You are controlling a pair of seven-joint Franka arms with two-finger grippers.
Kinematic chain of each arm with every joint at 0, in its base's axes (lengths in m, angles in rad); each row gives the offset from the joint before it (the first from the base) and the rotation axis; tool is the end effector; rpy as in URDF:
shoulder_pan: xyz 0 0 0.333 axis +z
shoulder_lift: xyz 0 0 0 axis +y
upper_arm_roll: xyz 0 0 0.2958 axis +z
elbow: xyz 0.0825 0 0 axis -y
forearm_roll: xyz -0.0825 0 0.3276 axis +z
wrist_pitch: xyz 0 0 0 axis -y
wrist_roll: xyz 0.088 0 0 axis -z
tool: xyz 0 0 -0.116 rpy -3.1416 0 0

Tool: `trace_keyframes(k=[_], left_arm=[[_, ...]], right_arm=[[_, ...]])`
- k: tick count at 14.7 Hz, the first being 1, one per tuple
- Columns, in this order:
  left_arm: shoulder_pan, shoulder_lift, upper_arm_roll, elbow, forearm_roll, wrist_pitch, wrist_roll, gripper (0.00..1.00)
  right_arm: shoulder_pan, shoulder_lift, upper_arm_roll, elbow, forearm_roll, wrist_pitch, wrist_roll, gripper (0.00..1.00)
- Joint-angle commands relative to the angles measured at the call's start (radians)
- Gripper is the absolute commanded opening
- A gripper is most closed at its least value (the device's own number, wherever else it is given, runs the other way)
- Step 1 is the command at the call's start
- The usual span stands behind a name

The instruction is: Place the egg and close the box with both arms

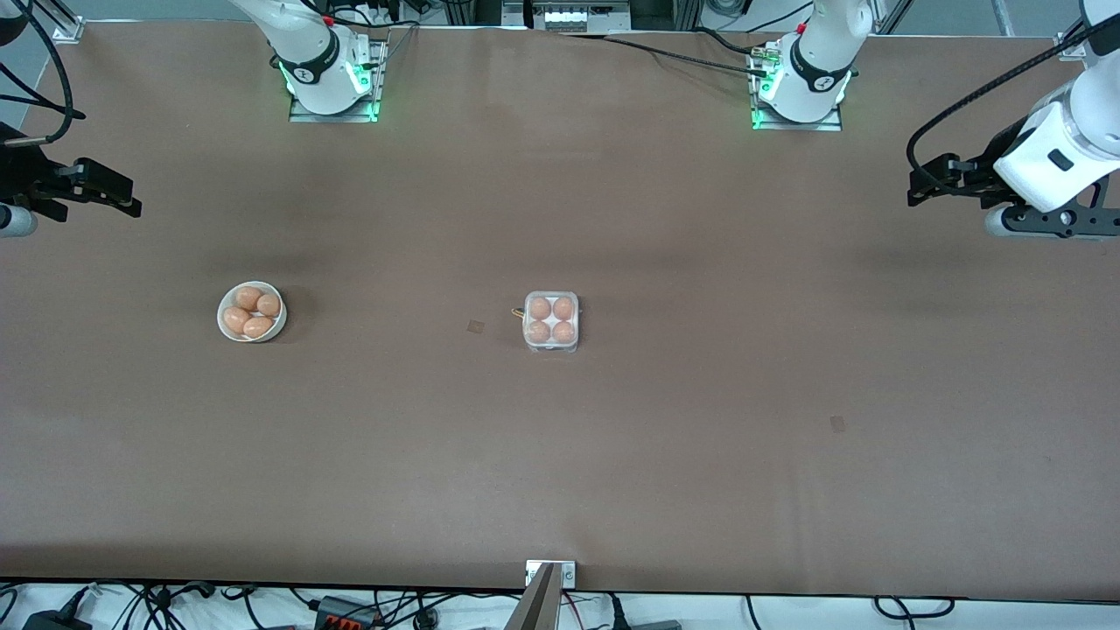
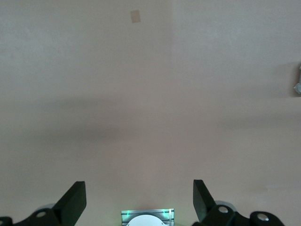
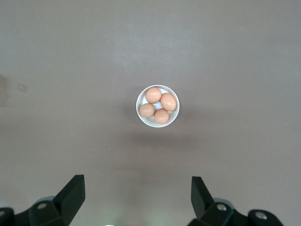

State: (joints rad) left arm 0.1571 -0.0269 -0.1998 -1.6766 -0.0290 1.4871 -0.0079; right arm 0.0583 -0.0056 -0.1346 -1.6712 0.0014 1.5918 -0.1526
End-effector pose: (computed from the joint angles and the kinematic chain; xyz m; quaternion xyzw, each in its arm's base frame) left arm 0.4751 -0.0250 0.5584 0.9965 -0.0171 -0.0817 0.0098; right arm 0.4926 -0.0377 0.5582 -0.9986 -0.0381 0.0366 0.0053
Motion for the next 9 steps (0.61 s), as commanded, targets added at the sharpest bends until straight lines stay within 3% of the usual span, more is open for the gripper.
trace_keyframes(k=[1, 9], left_arm=[[0.012, 0.015, -0.007, 0.037, 0.015, -0.021, 0.032, 1.00], [0.019, 0.018, -0.004, 0.037, 0.014, -0.024, 0.017, 1.00]], right_arm=[[0.000, 0.007, 0.004, 0.022, 0.014, -0.013, 0.007, 1.00], [0.003, 0.006, 0.004, 0.022, 0.014, -0.016, 0.007, 1.00]])
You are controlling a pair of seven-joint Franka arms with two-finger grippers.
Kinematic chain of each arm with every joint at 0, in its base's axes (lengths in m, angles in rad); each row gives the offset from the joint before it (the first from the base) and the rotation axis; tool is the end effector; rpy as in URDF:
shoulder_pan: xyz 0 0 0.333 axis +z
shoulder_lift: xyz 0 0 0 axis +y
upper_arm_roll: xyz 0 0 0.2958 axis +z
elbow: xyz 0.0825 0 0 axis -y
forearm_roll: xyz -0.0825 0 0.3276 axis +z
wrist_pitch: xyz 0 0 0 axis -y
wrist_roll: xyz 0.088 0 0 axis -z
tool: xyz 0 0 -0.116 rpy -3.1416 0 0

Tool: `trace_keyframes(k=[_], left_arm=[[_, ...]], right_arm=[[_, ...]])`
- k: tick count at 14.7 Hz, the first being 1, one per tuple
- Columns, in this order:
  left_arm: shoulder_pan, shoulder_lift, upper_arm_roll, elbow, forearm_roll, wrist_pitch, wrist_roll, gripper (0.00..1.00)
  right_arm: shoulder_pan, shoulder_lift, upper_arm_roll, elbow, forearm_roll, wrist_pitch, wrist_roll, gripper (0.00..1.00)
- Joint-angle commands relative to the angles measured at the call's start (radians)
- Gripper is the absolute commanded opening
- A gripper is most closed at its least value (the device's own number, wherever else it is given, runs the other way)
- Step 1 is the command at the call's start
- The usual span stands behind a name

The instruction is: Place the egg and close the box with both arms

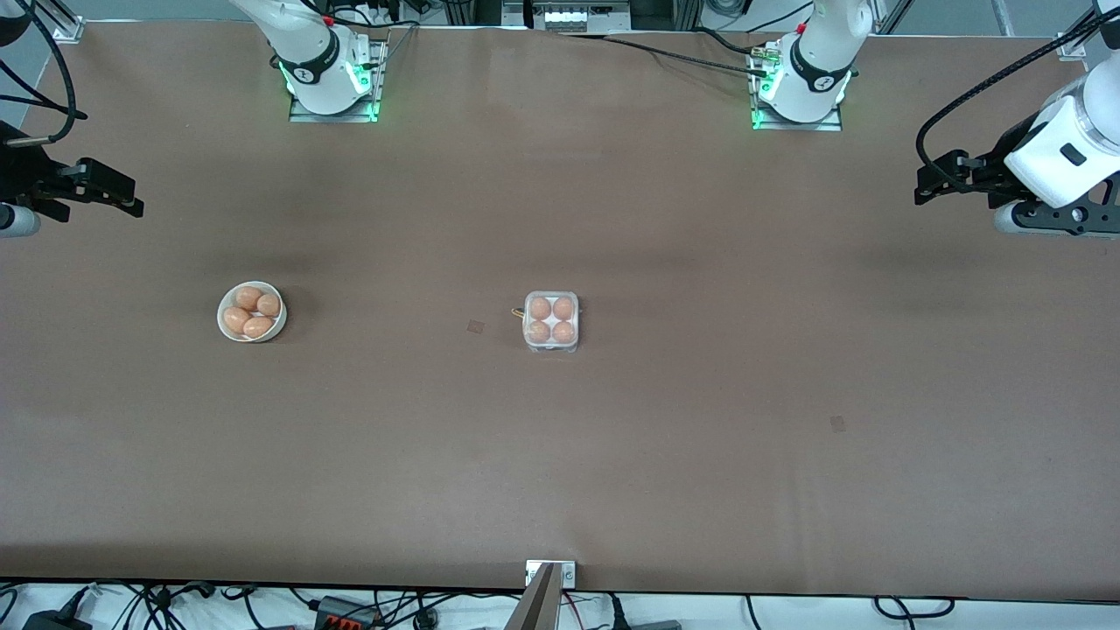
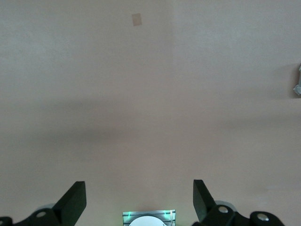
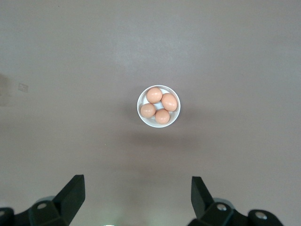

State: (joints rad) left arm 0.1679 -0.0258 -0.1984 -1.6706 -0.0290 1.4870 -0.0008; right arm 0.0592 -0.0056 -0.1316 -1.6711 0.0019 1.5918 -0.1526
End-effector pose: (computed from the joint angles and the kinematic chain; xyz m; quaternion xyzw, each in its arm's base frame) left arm 0.4761 -0.0192 0.5603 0.9967 -0.0146 -0.0792 0.0107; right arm 0.4927 -0.0357 0.5582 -0.9985 -0.0400 0.0365 0.0054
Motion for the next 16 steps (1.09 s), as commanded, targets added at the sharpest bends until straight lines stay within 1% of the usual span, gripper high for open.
trace_keyframes(k=[1, 2, 3, 4, 5, 6, 8, 16], left_arm=[[0.007, 0.020, -0.006, 0.031, 0.015, -0.021, 0.010, 1.00], [-0.001, 0.017, -0.004, 0.031, 0.015, -0.019, 0.010, 1.00], [-0.036, 0.010, 0.014, 0.031, 0.015, -0.025, 0.008, 1.00], [-0.136, 0.004, 0.099, 0.029, 0.021, -0.028, 0.002, 1.00], [-0.212, 0.006, 0.188, 0.029, 0.021, -0.028, -0.004, 1.00], [-0.234, 0.006, 0.213, 0.031, 0.021, -0.028, -0.005, 1.00], [-0.232, 0.009, 0.223, 0.031, 0.020, -0.025, -0.005, 1.00], [-0.225, 0.015, 0.224, 0.032, 0.011, -0.021, -0.004, 1.00]], right_arm=[[0.001, 0.006, 0.001, 0.022, 0.013, -0.015, 0.007, 1.00], [0.002, 0.006, 0.001, 0.021, 0.015, -0.016, 0.007, 1.00], [0.002, 0.006, 0.001, 0.022, 0.013, -0.016, 0.007, 1.00], [0.002, 0.006, 0.001, 0.022, 0.013, -0.015, 0.007, 1.00], [0.002, 0.006, 0.001, 0.022, 0.013, -0.015, 0.007, 1.00], [0.002, 0.006, 0.001, 0.022, 0.013, -0.015, 0.007, 1.00], [0.002, 0.006, 0.001, 0.022, 0.013, -0.016, 0.007, 1.00], [-0.003, 0.007, -0.002, 0.021, 0.015, -0.007, 0.007, 1.00]])
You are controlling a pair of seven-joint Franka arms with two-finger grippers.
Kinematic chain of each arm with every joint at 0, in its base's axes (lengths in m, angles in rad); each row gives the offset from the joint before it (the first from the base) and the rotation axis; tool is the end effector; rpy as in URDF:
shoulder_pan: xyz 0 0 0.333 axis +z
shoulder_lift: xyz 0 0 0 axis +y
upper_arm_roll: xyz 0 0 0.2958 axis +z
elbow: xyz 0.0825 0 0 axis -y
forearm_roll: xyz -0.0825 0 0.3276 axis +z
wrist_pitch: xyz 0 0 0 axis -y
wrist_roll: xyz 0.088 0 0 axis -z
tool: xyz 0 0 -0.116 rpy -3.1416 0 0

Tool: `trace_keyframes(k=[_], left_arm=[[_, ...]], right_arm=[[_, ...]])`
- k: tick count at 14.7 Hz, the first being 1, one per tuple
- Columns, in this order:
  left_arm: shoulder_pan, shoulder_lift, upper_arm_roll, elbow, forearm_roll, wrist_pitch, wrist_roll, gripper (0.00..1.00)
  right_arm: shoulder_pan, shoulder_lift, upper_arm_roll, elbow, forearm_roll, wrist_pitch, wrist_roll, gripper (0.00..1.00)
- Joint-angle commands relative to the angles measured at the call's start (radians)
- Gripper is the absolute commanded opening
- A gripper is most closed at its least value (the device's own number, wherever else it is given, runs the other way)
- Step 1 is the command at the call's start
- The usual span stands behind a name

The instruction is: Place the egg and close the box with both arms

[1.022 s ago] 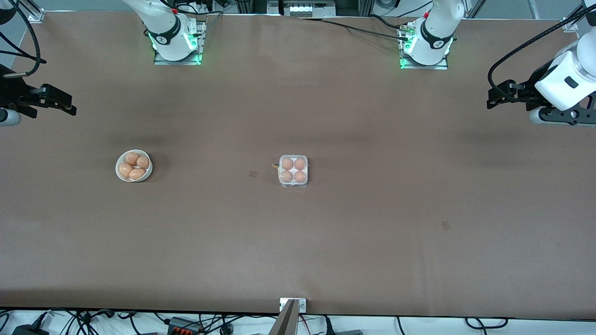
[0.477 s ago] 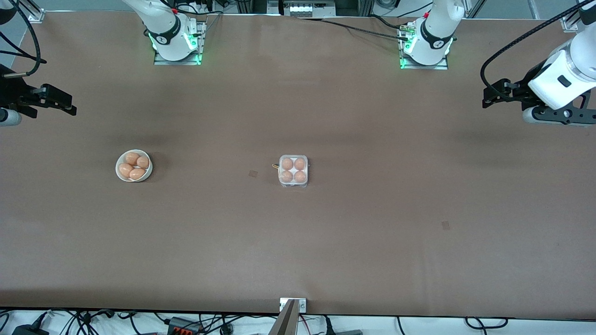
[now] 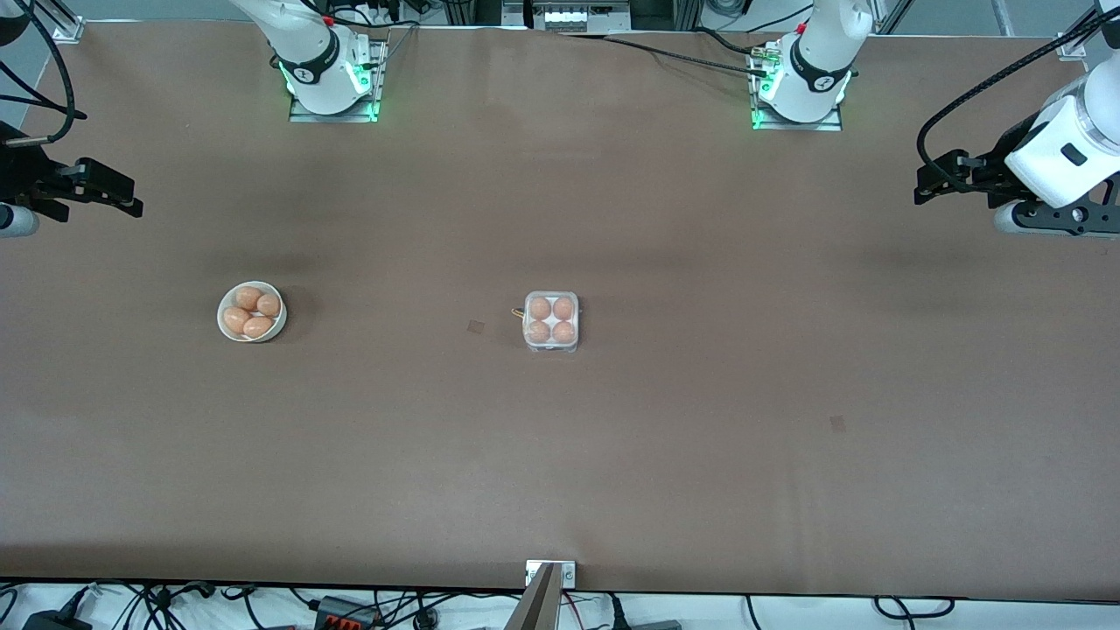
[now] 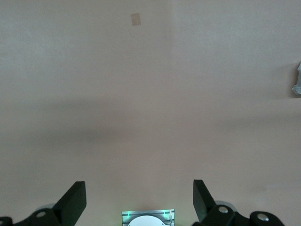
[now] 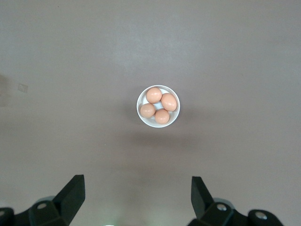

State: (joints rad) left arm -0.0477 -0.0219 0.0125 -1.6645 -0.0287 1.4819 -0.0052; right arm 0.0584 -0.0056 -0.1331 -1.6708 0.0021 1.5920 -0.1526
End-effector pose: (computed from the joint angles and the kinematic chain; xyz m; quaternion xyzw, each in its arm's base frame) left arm 0.4766 -0.0203 0.5608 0.9966 -0.0151 -0.0805 0.0129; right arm 0.4927 -0.0368 0.5584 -0.9986 -0.0389 0.0362 0.0056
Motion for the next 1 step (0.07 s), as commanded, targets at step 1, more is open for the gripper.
trace_keyframes(k=[1], left_arm=[[-0.006, 0.011, 0.014, 0.028, 0.009, -0.015, 0.002, 1.00]], right_arm=[[0.000, 0.007, 0.001, 0.020, 0.013, -0.009, 0.005, 1.00]])
